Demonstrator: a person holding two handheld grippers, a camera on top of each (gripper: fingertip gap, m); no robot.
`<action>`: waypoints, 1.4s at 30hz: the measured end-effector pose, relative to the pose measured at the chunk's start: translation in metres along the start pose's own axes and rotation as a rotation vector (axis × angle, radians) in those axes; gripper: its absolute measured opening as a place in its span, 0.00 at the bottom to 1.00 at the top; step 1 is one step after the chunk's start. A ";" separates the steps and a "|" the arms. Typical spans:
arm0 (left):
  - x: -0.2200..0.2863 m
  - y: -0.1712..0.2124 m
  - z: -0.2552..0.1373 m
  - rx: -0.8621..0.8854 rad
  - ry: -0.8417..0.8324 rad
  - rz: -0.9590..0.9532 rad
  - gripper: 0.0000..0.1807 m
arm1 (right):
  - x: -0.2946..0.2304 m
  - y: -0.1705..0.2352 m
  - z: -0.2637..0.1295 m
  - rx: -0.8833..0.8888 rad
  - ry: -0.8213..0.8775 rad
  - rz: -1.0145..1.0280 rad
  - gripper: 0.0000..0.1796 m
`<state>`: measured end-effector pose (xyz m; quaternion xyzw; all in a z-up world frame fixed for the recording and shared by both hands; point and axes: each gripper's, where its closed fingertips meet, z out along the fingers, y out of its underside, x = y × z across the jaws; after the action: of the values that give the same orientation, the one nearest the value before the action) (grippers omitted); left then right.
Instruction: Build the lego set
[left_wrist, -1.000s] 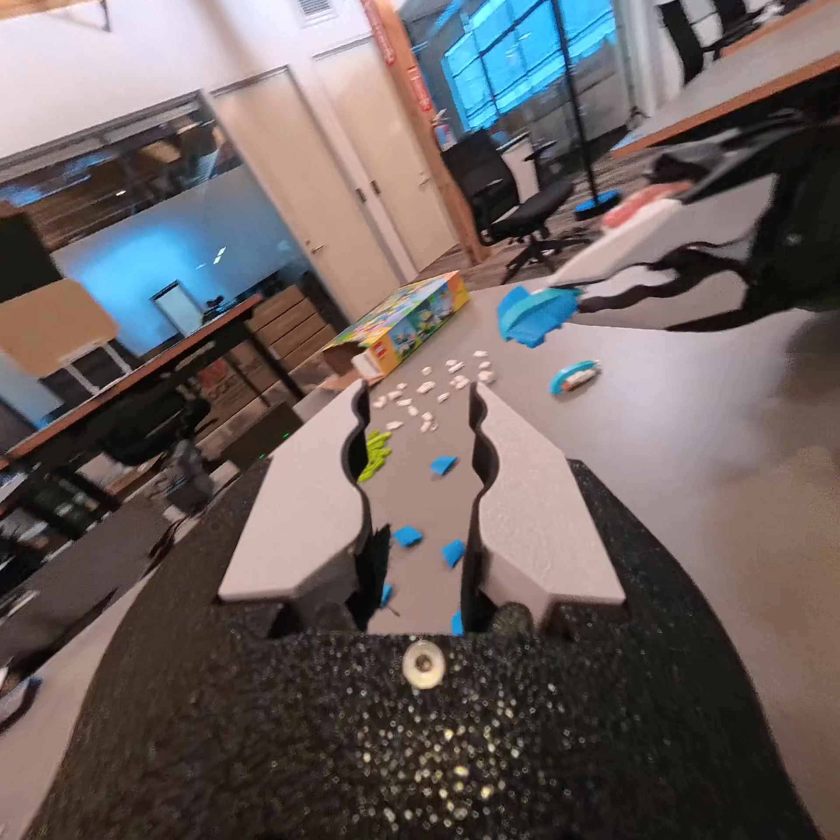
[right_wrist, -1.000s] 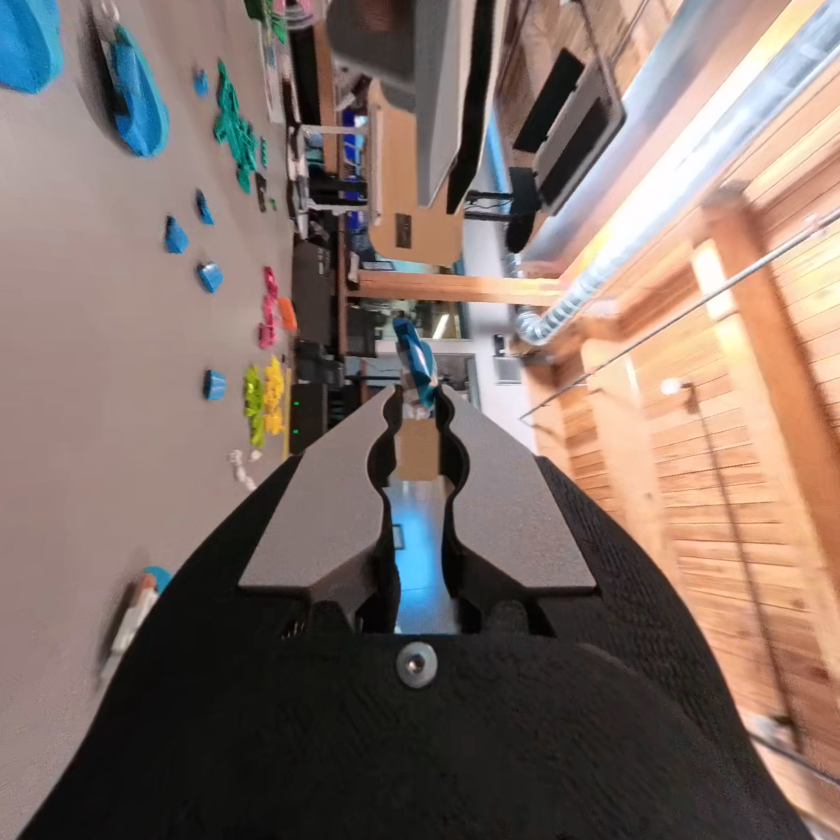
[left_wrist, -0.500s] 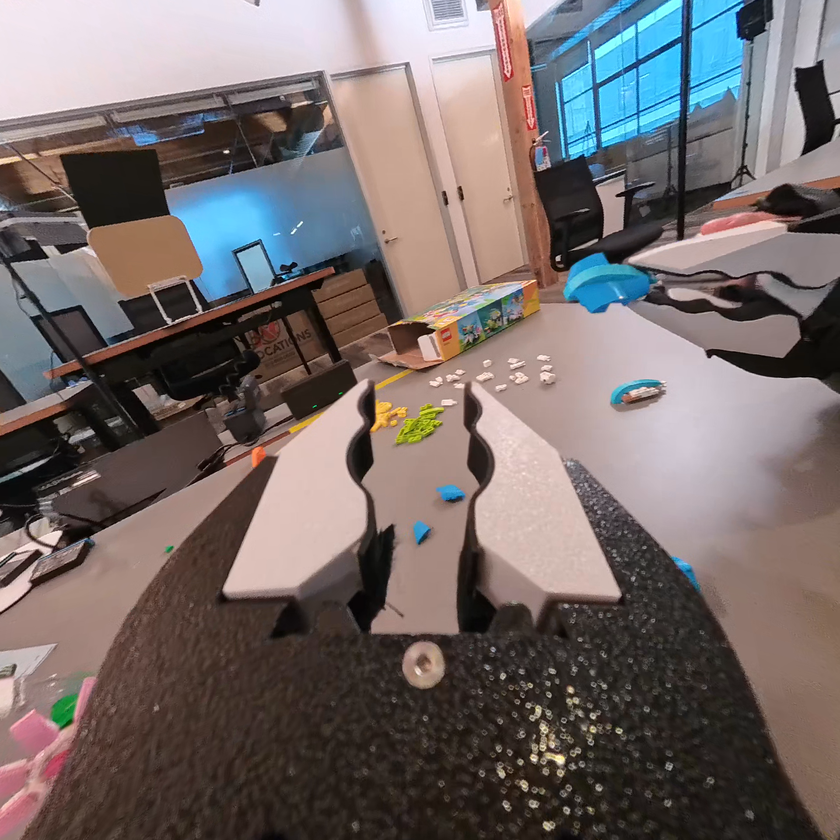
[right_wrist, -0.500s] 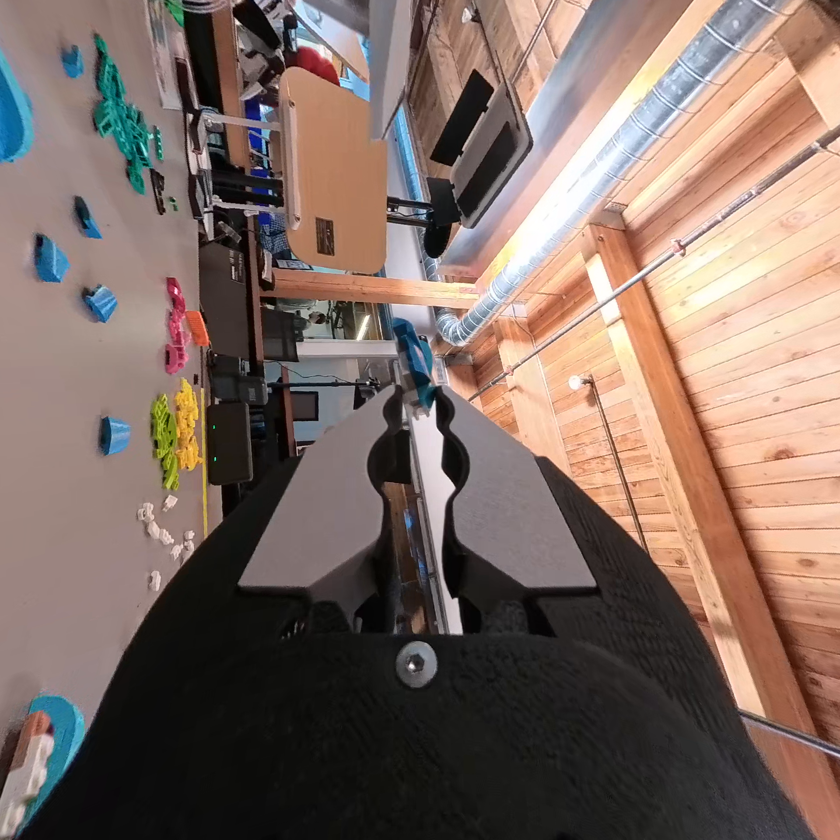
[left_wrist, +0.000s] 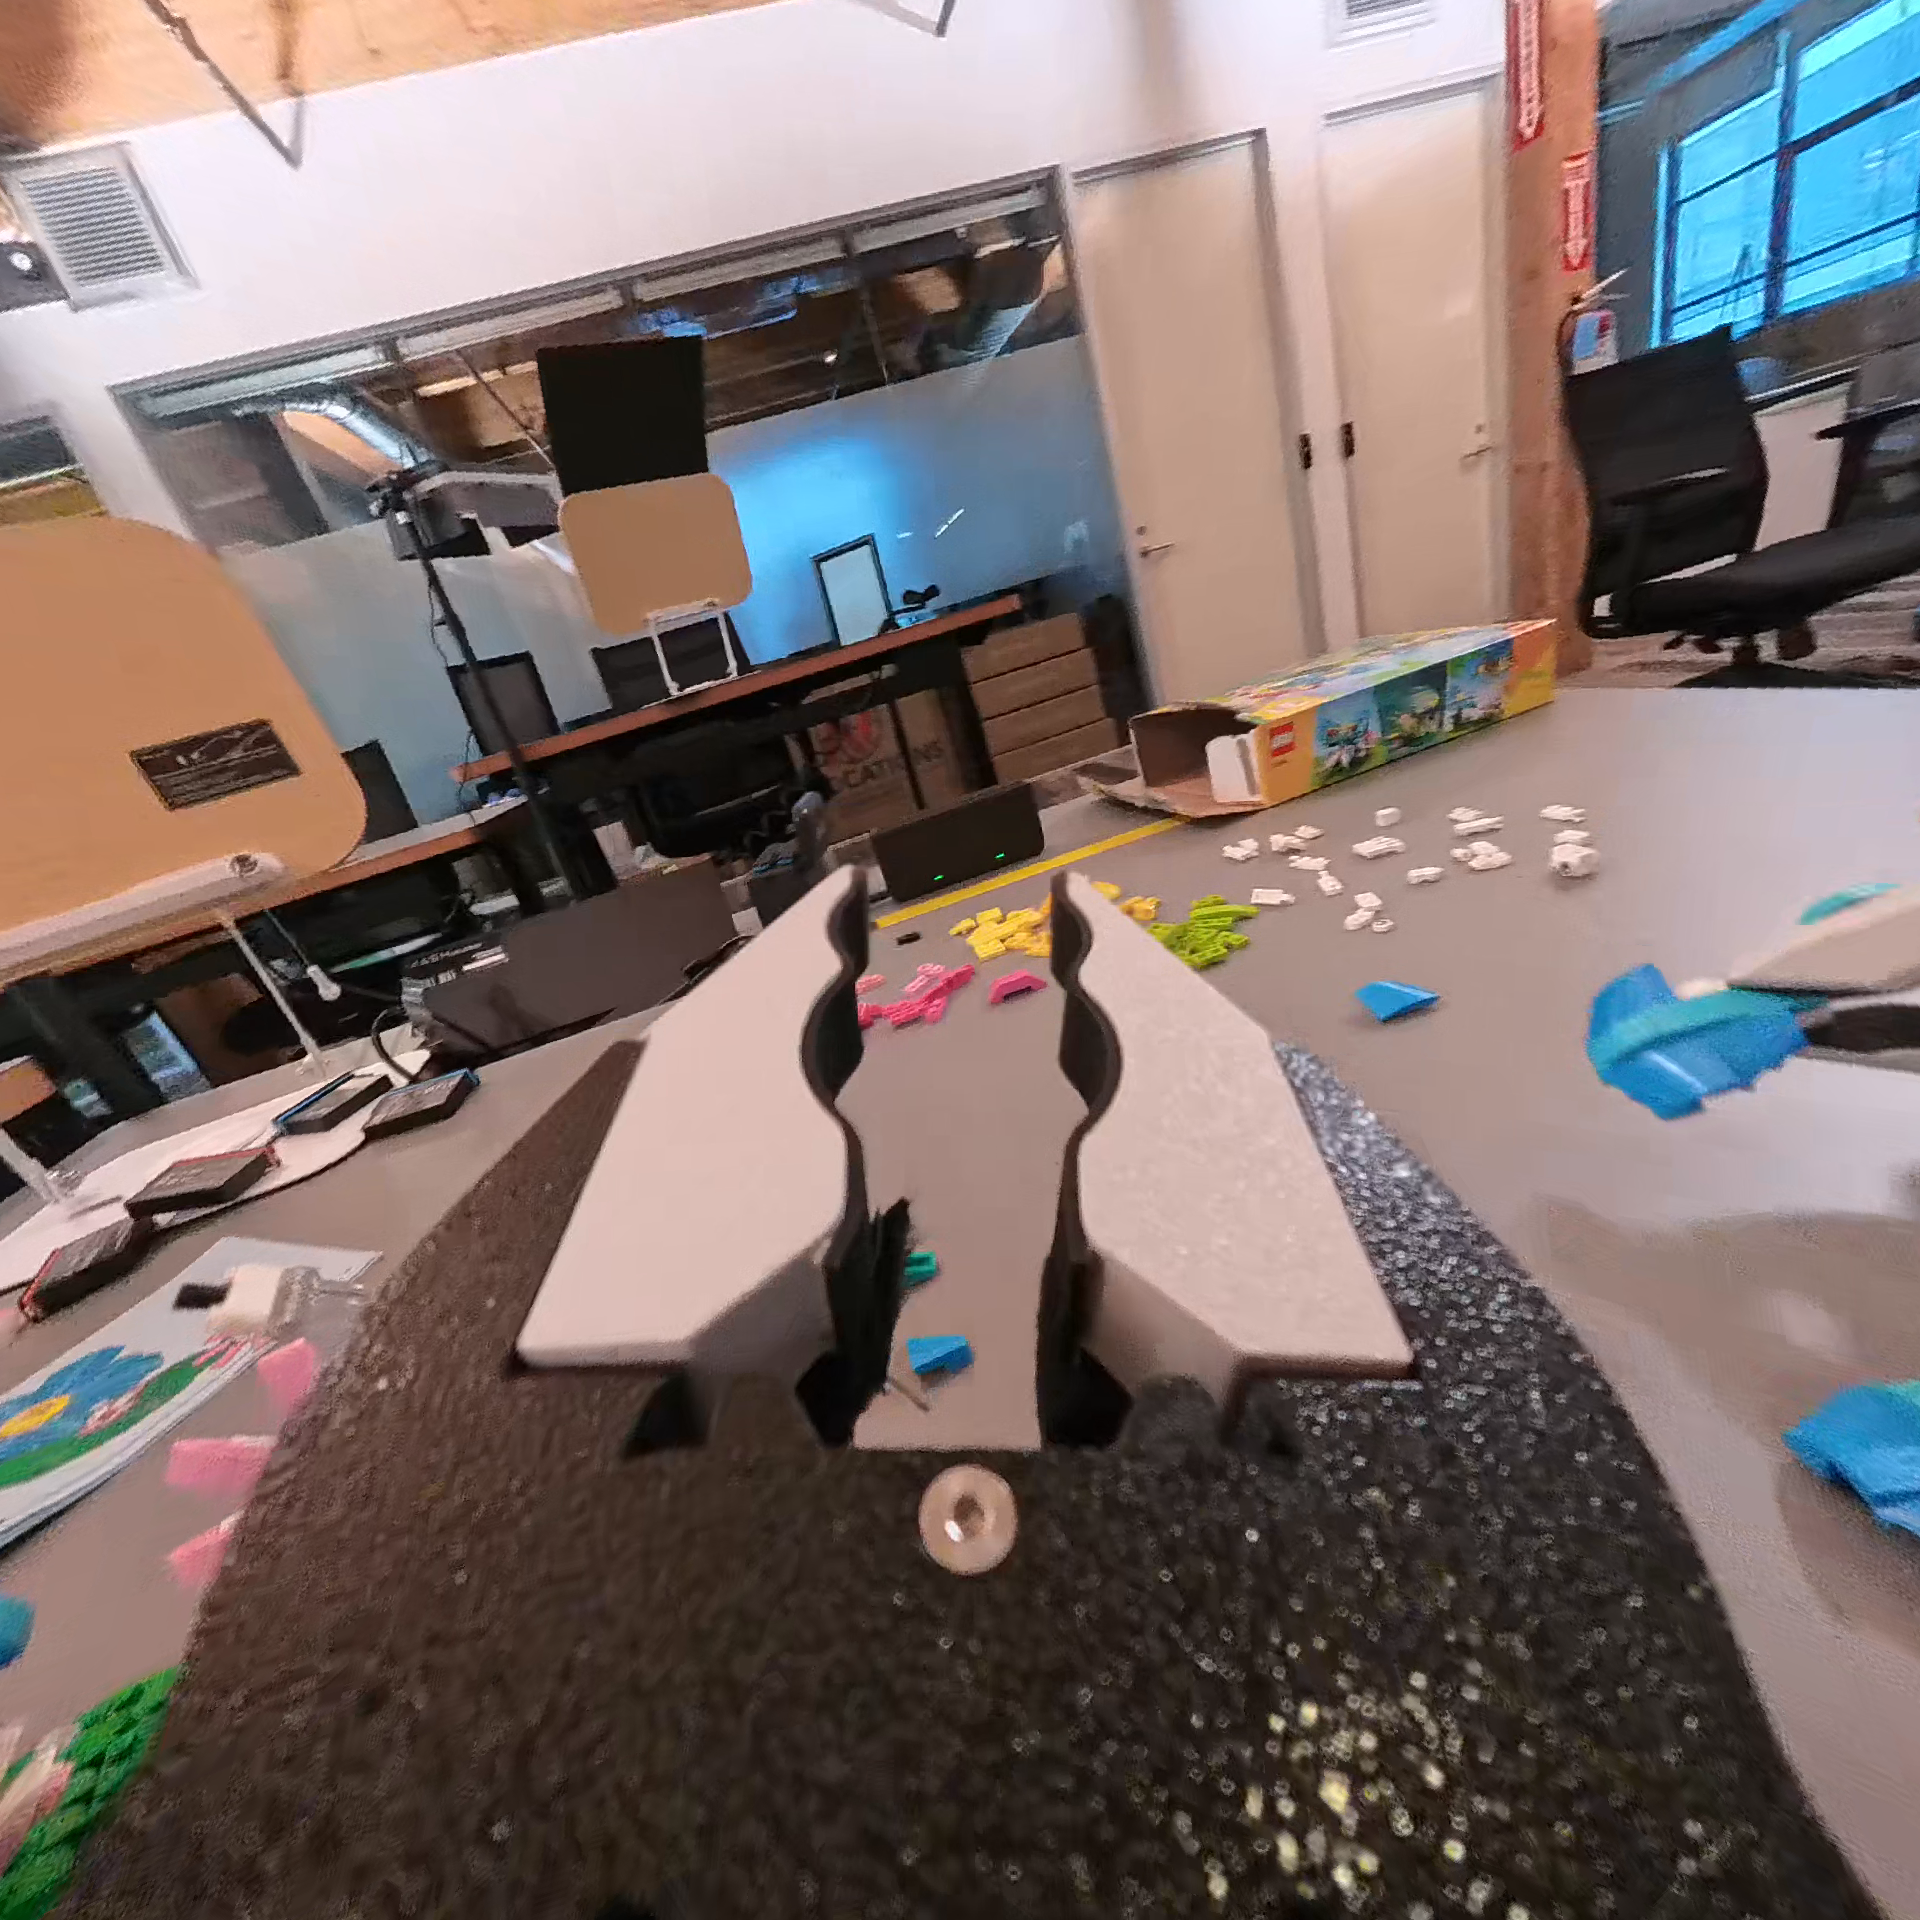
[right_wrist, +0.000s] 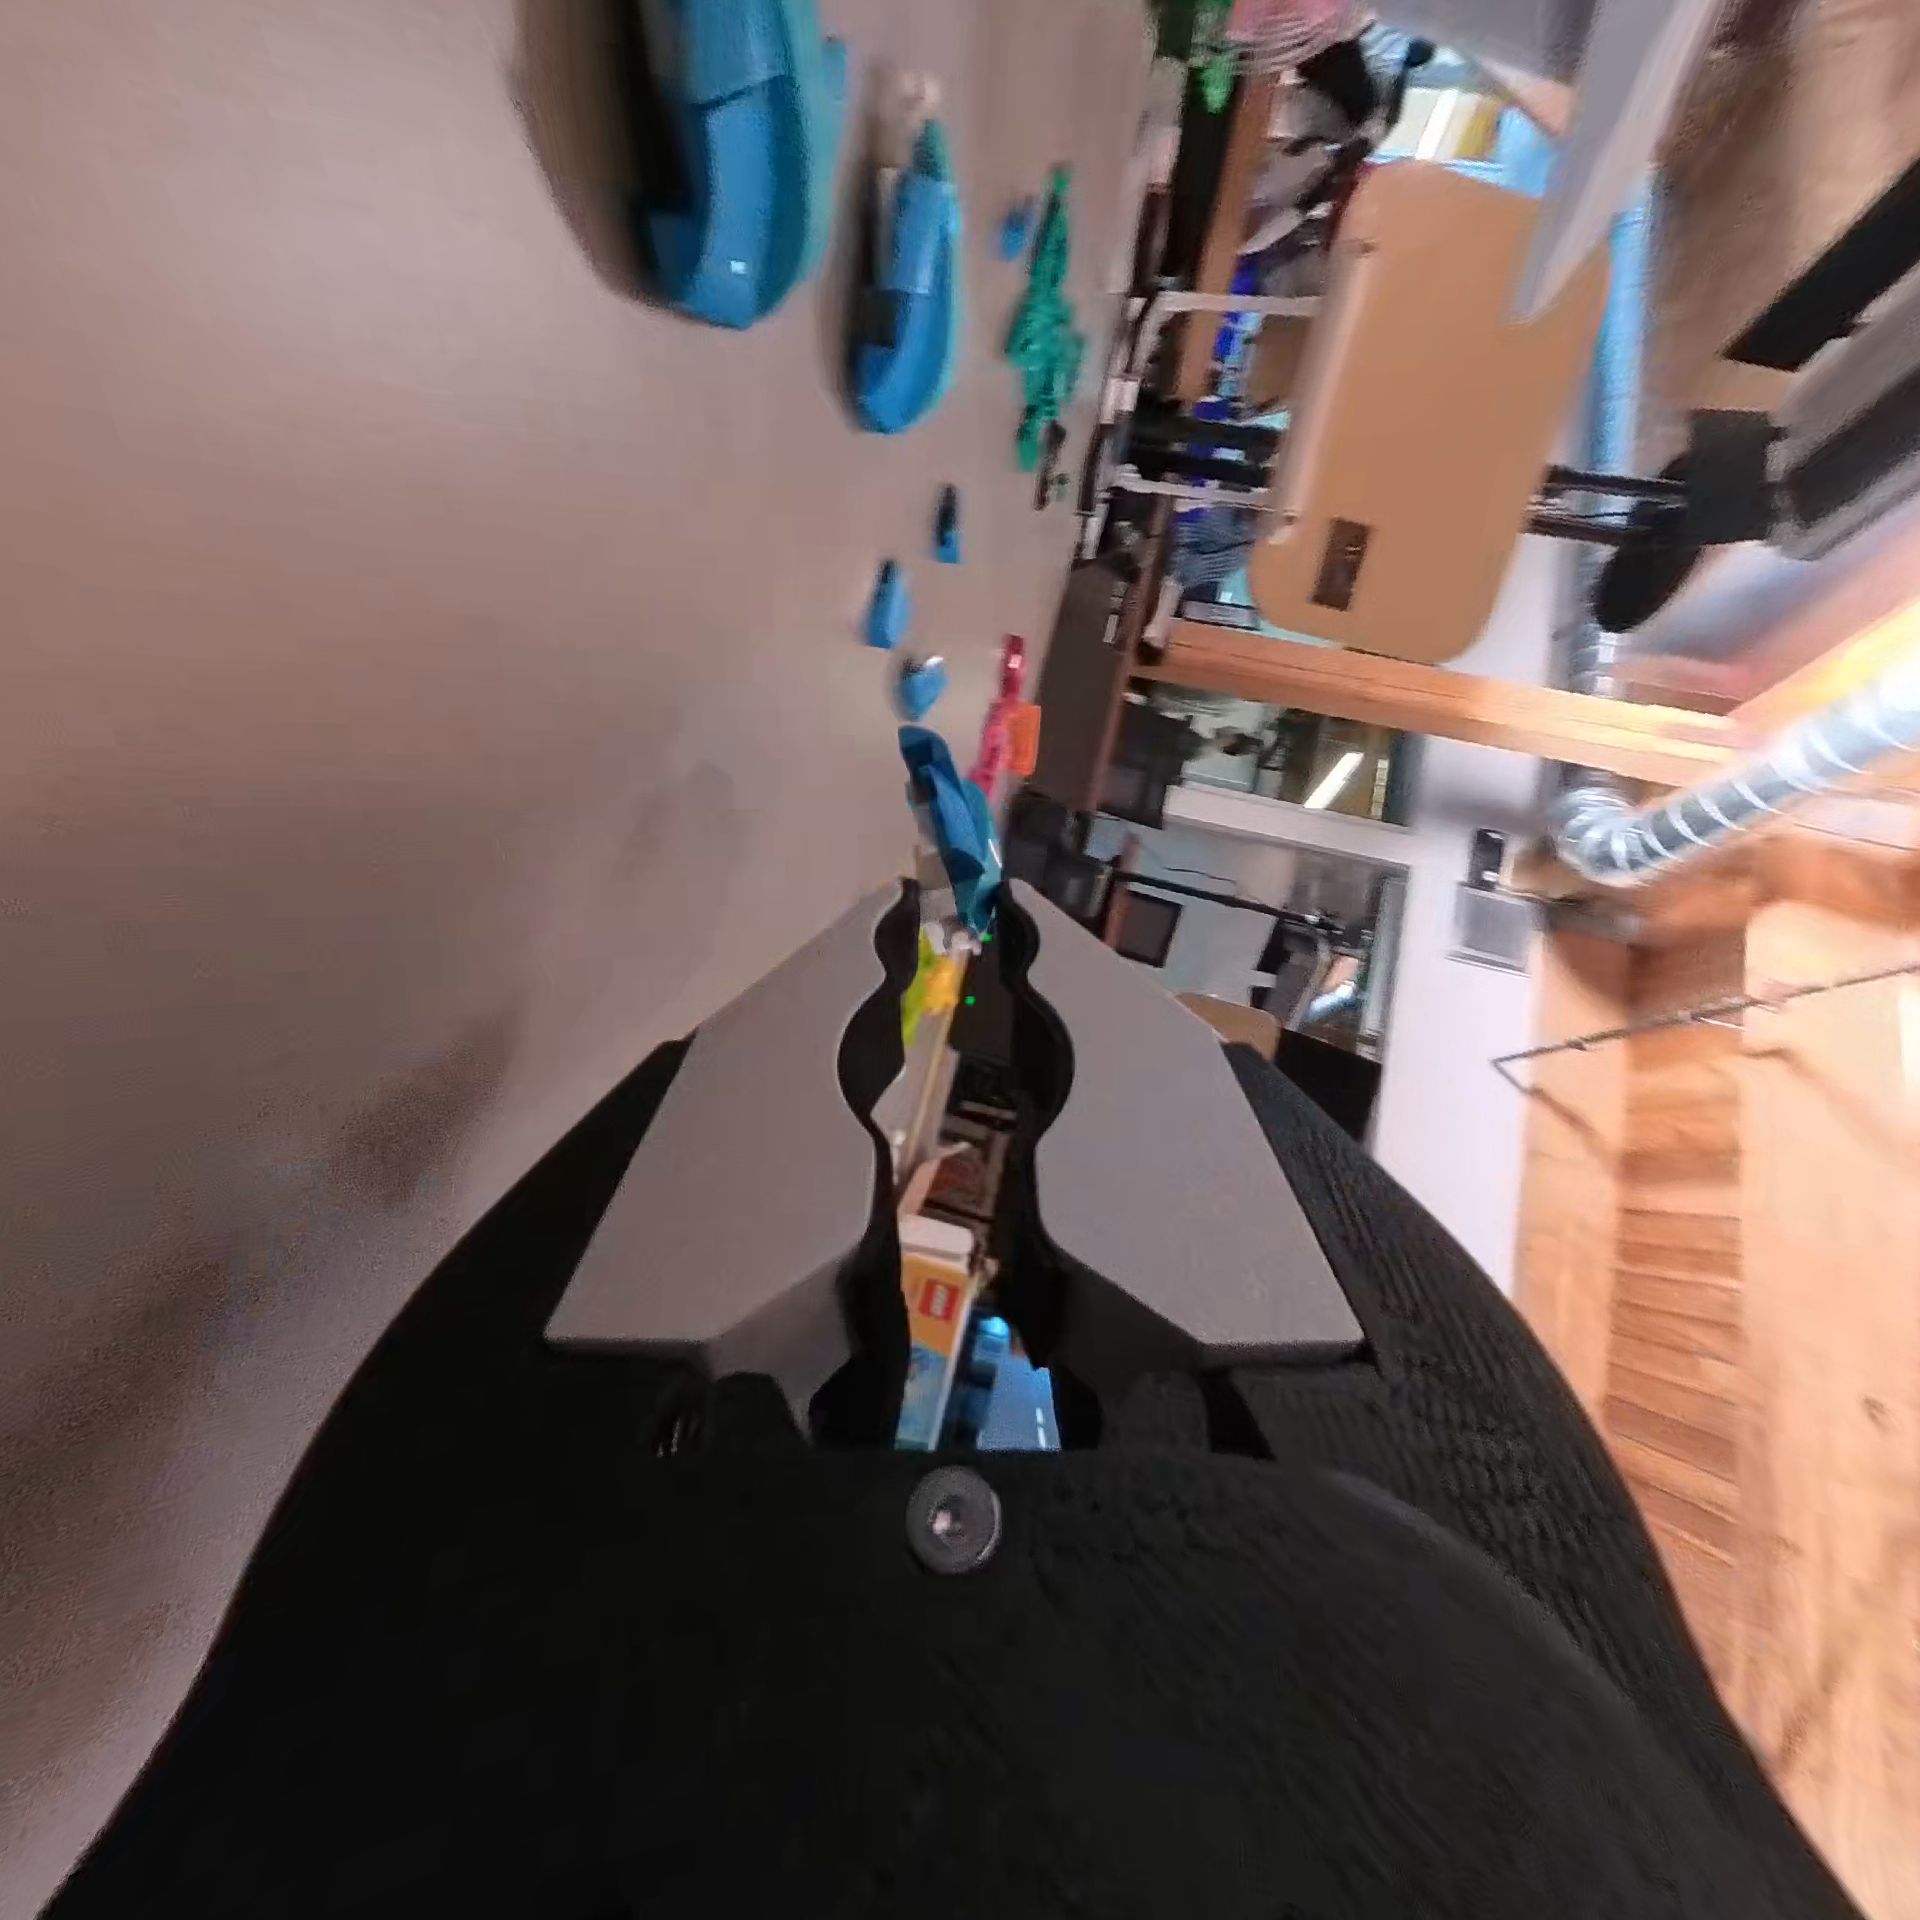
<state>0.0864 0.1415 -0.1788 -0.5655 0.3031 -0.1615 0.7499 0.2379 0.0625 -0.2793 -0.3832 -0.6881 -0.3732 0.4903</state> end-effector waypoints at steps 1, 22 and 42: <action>0.000 0.001 0.002 -0.003 0.001 0.000 0.18 | -0.005 0.000 0.001 -0.004 -0.033 -0.006 0.07; 0.020 0.009 0.007 0.012 0.070 0.027 0.17 | -0.009 -0.020 -0.024 0.084 -0.539 0.803 0.18; 0.014 0.007 0.005 0.037 0.055 -0.055 0.16 | -0.015 -0.037 0.080 0.011 -0.849 1.237 0.14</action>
<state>0.0995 0.1393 -0.1882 -0.5549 0.3049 -0.2030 0.7469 0.1769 0.1154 -0.3179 -0.8086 -0.4791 0.1540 0.3049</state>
